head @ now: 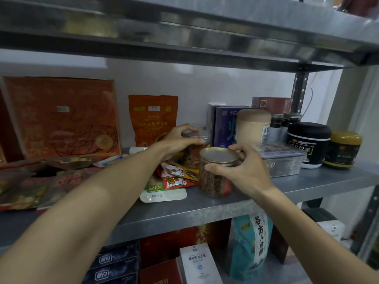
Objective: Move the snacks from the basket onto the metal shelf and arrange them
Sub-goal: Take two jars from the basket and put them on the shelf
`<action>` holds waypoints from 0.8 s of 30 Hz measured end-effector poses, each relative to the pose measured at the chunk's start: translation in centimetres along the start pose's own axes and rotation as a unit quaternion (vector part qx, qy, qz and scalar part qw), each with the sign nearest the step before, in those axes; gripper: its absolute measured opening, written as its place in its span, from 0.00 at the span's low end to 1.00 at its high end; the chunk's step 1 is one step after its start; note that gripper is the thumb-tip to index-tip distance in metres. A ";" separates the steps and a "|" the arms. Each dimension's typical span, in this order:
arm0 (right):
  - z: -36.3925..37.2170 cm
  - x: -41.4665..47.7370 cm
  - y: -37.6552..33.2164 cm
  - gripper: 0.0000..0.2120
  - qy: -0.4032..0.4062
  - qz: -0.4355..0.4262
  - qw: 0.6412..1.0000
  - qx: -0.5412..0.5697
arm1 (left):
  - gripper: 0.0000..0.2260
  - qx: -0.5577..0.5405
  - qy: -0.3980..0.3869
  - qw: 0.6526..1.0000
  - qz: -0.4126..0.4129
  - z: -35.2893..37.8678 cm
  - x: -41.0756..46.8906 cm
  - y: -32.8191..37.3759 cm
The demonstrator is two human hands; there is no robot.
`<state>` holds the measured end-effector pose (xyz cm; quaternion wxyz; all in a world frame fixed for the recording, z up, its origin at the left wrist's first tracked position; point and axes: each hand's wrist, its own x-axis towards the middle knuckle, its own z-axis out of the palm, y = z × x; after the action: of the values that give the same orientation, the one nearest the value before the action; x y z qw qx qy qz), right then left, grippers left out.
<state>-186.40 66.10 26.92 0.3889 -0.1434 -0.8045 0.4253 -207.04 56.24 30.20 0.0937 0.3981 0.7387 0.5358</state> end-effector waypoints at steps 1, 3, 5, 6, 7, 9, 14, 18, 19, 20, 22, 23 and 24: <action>-0.2 0.0 0.0 0.42 0.000 0.001 1.000 -0.003 | 0.26 -0.003 -0.005 1.000 -0.003 0.2 0.1 0.1; -0.6 0.1 0.1 0.42 0.001 0.004 1.000 -0.005 | 0.28 -0.007 -0.013 1.000 -0.008 0.6 0.2 0.3; -1.1 0.1 0.3 0.42 0.008 0.008 1.000 -0.001 | 0.25 -0.003 -0.025 1.000 -0.009 0.9 0.3 0.7; -1.3 0.1 0.3 0.42 0.013 0.010 1.000 0.001 | 0.24 0.003 -0.028 1.000 -0.009 1.1 0.3 0.9; -1.6 0.2 0.3 0.41 0.016 0.011 1.000 0.002 | 0.24 0.011 -0.029 0.999 -0.009 1.4 0.4 1.0; -1.8 0.2 0.4 0.39 0.014 0.013 1.000 0.003 | 0.24 0.024 -0.030 0.999 -0.009 1.9 0.4 1.2; -1.7 0.3 0.6 0.38 0.013 0.011 1.000 -0.008 | 0.23 0.027 -0.036 0.999 -0.006 2.1 0.5 1.3; -1.6 0.4 0.6 0.36 0.007 0.007 1.000 0.002 | 0.23 0.016 -0.035 0.999 -0.005 2.1 0.5 1.0; -1.5 0.4 0.6 0.36 0.007 0.008 1.000 -0.001 | 0.23 0.015 -0.035 0.999 -0.004 2.1 0.5 1.0; -1.5 0.4 0.7 0.37 0.006 0.009 1.000 -0.002 | 0.23 0.014 -0.035 0.999 -0.001 2.2 0.5 1.0; -1.5 0.4 0.8 0.40 0.004 0.013 1.000 -0.003 | 0.23 0.013 -0.036 0.999 0.002 2.2 0.4 0.9; -1.5 0.4 0.8 0.42 0.002 0.015 1.000 -0.002 | 0.23 0.013 -0.035 0.999 0.002 2.2 0.4 0.9; -1.5 0.4 0.8 0.43 0.000 0.016 1.000 -0.003 | 0.24 0.015 -0.032 0.999 0.001 2.2 0.4 0.9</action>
<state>-185.58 67.70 26.96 0.3820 -0.1570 -0.8032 0.4293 -205.59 58.19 30.20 0.1111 0.4176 0.7425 0.5119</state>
